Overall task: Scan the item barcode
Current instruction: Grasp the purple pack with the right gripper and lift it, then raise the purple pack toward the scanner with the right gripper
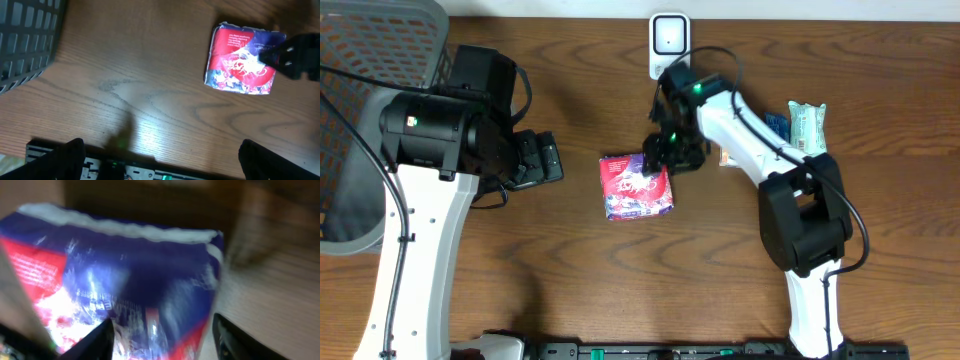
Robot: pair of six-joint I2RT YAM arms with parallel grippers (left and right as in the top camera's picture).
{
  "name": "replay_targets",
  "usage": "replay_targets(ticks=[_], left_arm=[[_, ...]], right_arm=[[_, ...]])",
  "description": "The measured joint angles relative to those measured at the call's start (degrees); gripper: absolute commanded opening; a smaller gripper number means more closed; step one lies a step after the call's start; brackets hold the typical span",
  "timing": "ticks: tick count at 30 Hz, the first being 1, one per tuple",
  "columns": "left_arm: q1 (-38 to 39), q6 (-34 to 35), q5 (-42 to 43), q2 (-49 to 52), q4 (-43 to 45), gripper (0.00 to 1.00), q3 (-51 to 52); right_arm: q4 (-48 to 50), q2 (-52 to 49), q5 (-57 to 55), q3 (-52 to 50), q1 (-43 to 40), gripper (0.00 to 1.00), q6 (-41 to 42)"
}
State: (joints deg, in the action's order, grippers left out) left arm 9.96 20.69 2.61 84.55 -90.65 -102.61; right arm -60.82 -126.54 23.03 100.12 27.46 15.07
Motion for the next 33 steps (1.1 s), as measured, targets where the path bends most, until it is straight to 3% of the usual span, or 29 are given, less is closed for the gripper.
replay_targets(ticks=[4, 5, 10, 15, 23, 28, 33], left_arm=[[0.0, 0.0, 0.0, 0.0, 0.0, 0.98, 0.0], [0.0, 0.0, 0.0, 0.0, 0.0, 0.98, 0.0], [0.0, 0.0, 0.0, 0.0, 0.0, 0.98, 0.0], [0.0, 0.0, 0.0, 0.0, 0.0, 0.98, 0.0], [0.0, 0.0, 0.0, 0.0, 0.0, 0.98, 0.0], [0.0, 0.0, 0.0, 0.0, 0.0, 0.98, 0.0], [0.0, 0.0, 0.0, 0.0, 0.0, 0.98, 0.0]], right_arm=[[5.4, 0.1, 1.3, -4.6, 0.8, 0.06, 1.6], [5.7, 0.2, 1.7, -4.9, 0.7, 0.01, 1.9], [4.3, 0.6, 2.4, -4.5, 0.2, 0.01, 2.5], [-4.2, 0.3, -4.3, 1.5, 0.1, 0.01, 2.5], [-10.7, 0.1, -36.5, 16.3, 1.6, 0.01, 5.0], [-8.7, 0.1, -61.5, 15.9, 5.7, 0.01, 7.1], [-1.6, 0.1, -75.2, 13.1, 8.2, 0.01, 5.0]])
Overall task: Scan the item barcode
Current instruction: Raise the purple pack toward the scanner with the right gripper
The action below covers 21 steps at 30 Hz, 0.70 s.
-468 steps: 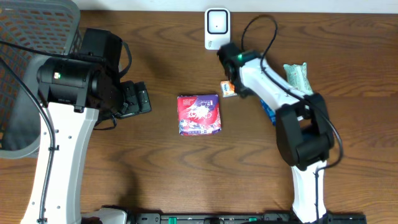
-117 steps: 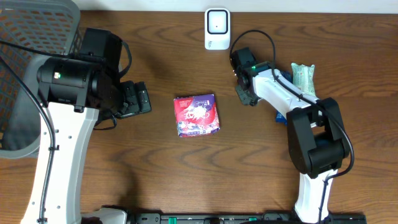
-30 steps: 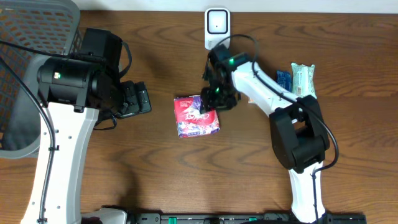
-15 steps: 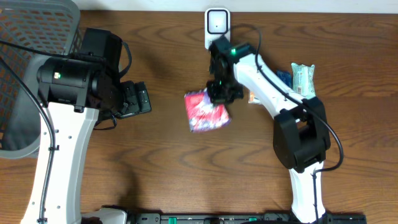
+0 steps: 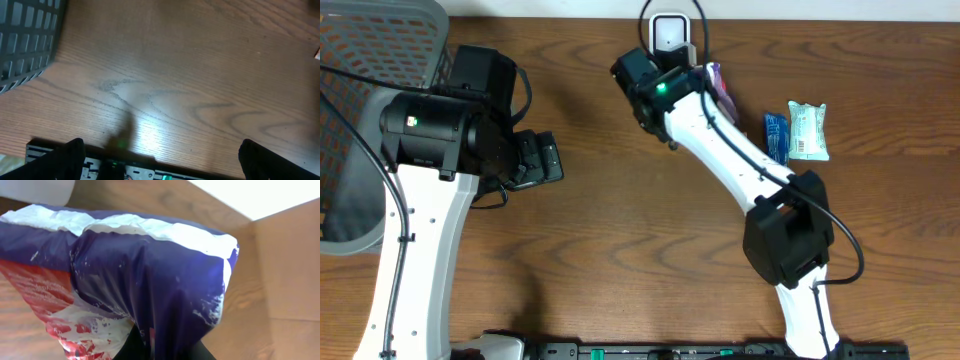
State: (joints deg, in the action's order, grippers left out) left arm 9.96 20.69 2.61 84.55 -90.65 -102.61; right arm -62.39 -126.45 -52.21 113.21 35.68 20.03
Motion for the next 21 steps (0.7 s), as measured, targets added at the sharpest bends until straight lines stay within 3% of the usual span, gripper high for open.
replay_targets(ticks=[12, 18, 21], left_arm=[[0.0, 0.0, 0.0, 0.0, 0.0, 0.98, 0.0], [0.0, 0.0, 0.0, 0.0, 0.0, 0.98, 0.0], [0.0, 0.0, 0.0, 0.0, 0.0, 0.98, 0.0]], right_arm=[[8.4, 0.0, -3.6, -9.9, 6.2, 0.04, -2.7], [9.9, 0.0, -2.4, -14.6, 10.4, 0.22, -3.0], [9.8, 0.0, 0.5, -14.7, 11.7, 0.41, -3.1]])
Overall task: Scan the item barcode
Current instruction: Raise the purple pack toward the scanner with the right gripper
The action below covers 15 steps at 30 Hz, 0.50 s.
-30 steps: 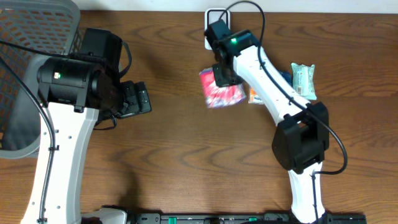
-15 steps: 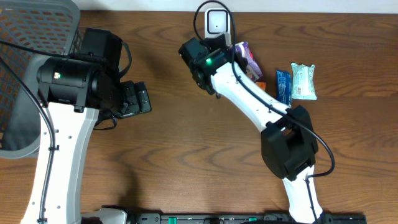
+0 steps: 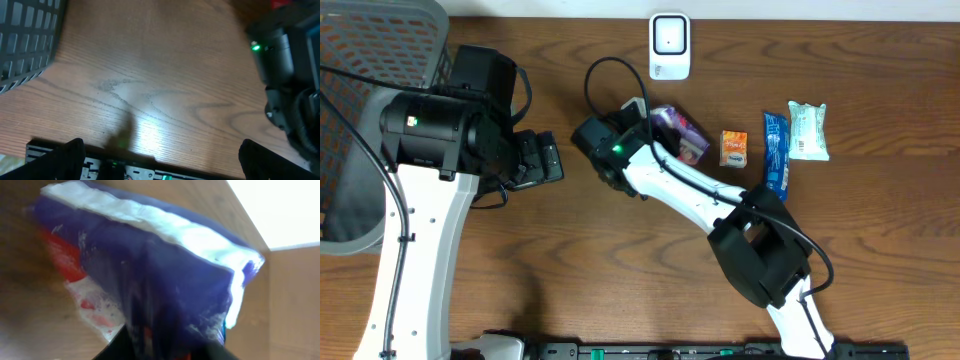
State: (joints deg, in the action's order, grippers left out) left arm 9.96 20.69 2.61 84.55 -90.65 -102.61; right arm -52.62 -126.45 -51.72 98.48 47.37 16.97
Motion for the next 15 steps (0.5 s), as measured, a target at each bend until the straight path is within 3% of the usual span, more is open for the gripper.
replay_targets(ticks=[1, 2, 3, 9, 15], left_arm=[[0.0, 0.0, 0.0, 0.0, 0.0, 0.98, 0.0], [0.0, 0.0, 0.0, 0.0, 0.0, 0.98, 0.0], [0.0, 0.0, 0.0, 0.0, 0.0, 0.98, 0.0], [0.0, 0.0, 0.0, 0.0, 0.0, 0.98, 0.0], [0.0, 0.0, 0.0, 0.0, 0.0, 0.98, 0.0]], right_arm=[[-0.4, 0.0, 1.2, 0.1, 0.5, 0.56, 0.1], [-1.3, 0.0, 2.8, 0.5, 0.9, 0.80, 0.8], [-3.0, 0.0, 4.5, 1.3, 1.3, 0.85, 1.6], [-11.7, 0.0, 14.9, 11.2, 1.1, 0.85, 5.3], [-17.9, 0.0, 28.3, 23.1, -5.5, 0.87, 5.6]])
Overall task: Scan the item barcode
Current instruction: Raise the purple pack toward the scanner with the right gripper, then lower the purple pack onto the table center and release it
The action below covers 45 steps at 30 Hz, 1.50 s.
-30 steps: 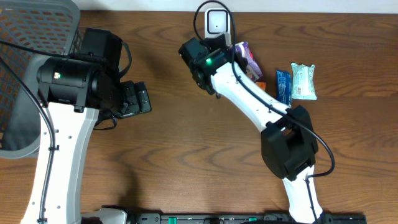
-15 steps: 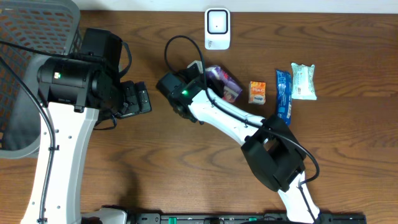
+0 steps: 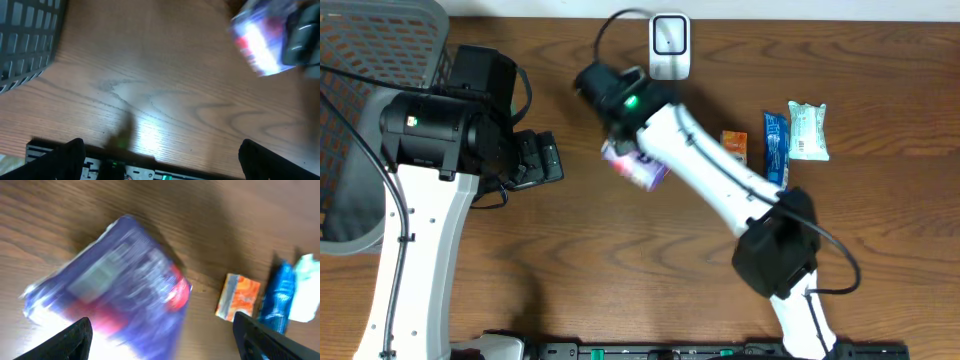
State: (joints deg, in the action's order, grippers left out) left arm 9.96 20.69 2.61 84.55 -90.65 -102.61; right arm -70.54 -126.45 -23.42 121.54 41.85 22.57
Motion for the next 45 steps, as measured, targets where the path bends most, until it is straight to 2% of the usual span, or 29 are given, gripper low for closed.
replay_targets(ticks=[3, 5, 8, 11, 17, 19, 25, 27, 32, 39, 45], left_arm=[[0.0, 0.0, 0.0, 0.0, 0.0, 0.98, 0.0], [0.0, 0.0, 0.0, 0.0, 0.0, 0.98, 0.0], [0.0, 0.0, 0.0, 0.0, 0.0, 0.98, 0.0], [0.0, 0.0, 0.0, 0.0, 0.0, 0.98, 0.0], [0.0, 0.0, 0.0, 0.0, 0.0, 0.98, 0.0], [0.0, 0.0, 0.0, 0.0, 0.0, 0.98, 0.0], [0.0, 0.0, 0.0, 0.0, 0.0, 0.98, 0.0], [0.0, 0.0, 0.0, 0.0, 0.0, 0.98, 0.0], [0.0, 0.0, 0.0, 0.0, 0.0, 0.98, 0.0], [0.0, 0.0, 0.0, 0.0, 0.0, 0.98, 0.0], [0.0, 0.0, 0.0, 0.0, 0.0, 0.98, 0.0]], right_arm=[[-2.5, 0.1, 6.6, 2.3, -4.0, 0.91, -0.6], [-3.6, 0.1, 10.9, 2.6, -6.5, 0.90, -0.8], [-4.5, 0.1, 18.2, 2.4, -9.7, 0.64, -1.5], [-5.2, 0.2, 25.9, 1.6, -11.3, 0.54, -3.7], [-5.4, 0.2, 40.0, -4.0, -9.7, 0.12, -11.9], [-5.3, 0.2, 41.5, -5.6, -8.2, 0.05, -13.2], [-0.2, 0.2, 41.2, -13.8, -3.2, 0.05, -12.4], [1.1, 0.2, 41.0, -15.7, -2.5, 0.01, -11.7], [5.7, 0.2, 39.7, -21.6, -1.4, 0.01, -9.5], [6.6, 0.2, 29.8, -22.1, -2.0, 0.02, -3.1], [6.8, 0.2, 25.9, -20.9, -4.9, 0.03, -0.3]])
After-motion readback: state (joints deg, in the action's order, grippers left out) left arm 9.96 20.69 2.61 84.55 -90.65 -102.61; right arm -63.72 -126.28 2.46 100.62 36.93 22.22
